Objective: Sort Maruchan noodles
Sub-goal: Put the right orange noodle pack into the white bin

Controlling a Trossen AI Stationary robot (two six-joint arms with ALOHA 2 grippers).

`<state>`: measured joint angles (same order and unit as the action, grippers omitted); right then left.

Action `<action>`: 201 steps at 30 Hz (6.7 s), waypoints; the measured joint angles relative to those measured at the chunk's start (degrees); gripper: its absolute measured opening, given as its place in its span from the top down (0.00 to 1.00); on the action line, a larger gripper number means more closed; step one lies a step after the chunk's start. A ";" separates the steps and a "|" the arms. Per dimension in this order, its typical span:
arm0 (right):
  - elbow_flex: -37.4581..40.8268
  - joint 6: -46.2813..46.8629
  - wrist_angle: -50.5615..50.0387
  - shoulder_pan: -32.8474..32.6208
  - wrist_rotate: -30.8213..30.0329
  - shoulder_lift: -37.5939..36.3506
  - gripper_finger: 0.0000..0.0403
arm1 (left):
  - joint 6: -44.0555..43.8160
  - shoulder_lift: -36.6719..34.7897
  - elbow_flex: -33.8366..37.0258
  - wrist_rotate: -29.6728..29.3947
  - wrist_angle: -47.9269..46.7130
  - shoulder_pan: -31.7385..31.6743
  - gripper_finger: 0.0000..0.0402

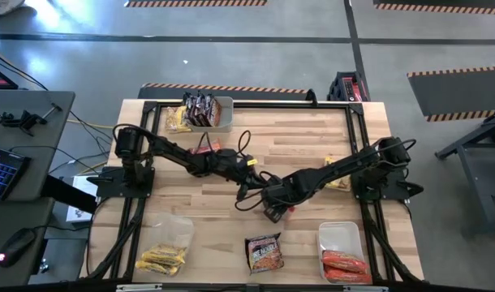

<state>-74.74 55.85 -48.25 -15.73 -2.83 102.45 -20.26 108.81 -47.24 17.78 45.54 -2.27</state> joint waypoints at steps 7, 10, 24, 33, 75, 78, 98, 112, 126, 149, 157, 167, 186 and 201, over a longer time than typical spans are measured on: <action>-3.51 -4.63 -4.36 -0.02 0.16 -0.14 0.78 | 4.10 -5.38 3.13 -0.07 0.69 -0.17 0.74; -6.65 -6.51 -8.24 -0.26 1.08 -0.63 0.78 | 6.68 -10.18 6.33 -1.54 0.78 -0.46 0.69; -16.70 1.08 -31.87 -18.98 5.85 -4.85 0.78 | 11.96 -25.99 20.39 -12.90 1.22 -4.50 0.66; -12.43 13.03 -31.97 -35.86 3.87 -6.58 0.78 | 11.50 -25.57 20.46 -12.98 1.18 -5.33 0.66; -2.18 6.08 -23.55 -41.76 10.66 -6.56 0.56 | 9.88 -25.55 20.44 -15.96 1.07 -5.59 0.66; -2.18 5.27 -23.94 -40.72 14.10 -6.56 0.55 | 9.93 -25.55 20.44 -15.96 1.07 -5.59 0.66; -1.99 7.84 -33.73 -29.44 12.50 -6.56 0.98 | 10.98 -25.55 20.44 -15.45 0.89 -5.58 0.66; -1.09 11.52 -34.51 -27.10 16.03 -9.48 0.85 | 11.52 -25.55 20.44 -15.41 0.78 -5.59 0.66; 9.68 18.12 -22.64 -30.56 10.19 -20.00 0.48 | 11.50 -25.55 20.44 -15.41 0.67 -5.55 0.66; 23.50 22.32 -3.98 -31.30 10.14 -28.65 0.61 | 11.48 -25.55 20.41 -15.43 0.63 -5.57 0.66; 23.43 21.33 -3.22 -31.30 10.92 -28.68 0.93 | 11.48 -25.55 20.41 -15.43 0.63 -5.59 0.66; 19.48 14.91 -4.96 -31.32 12.96 -28.57 1.00 | 11.48 -25.55 20.41 -15.43 0.63 -5.59 0.66; 14.67 9.41 -7.38 -32.61 20.53 -25.05 1.00 | 11.55 -25.55 20.41 -15.50 0.61 -5.59 0.66; 8.45 4.67 -13.93 -32.72 23.80 -20.85 1.00 | 11.52 -25.55 20.41 -15.98 0.61 -5.59 0.66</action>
<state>-66.29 60.52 -62.18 -48.45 20.97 81.60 -8.73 83.26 -26.83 1.80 46.16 -7.86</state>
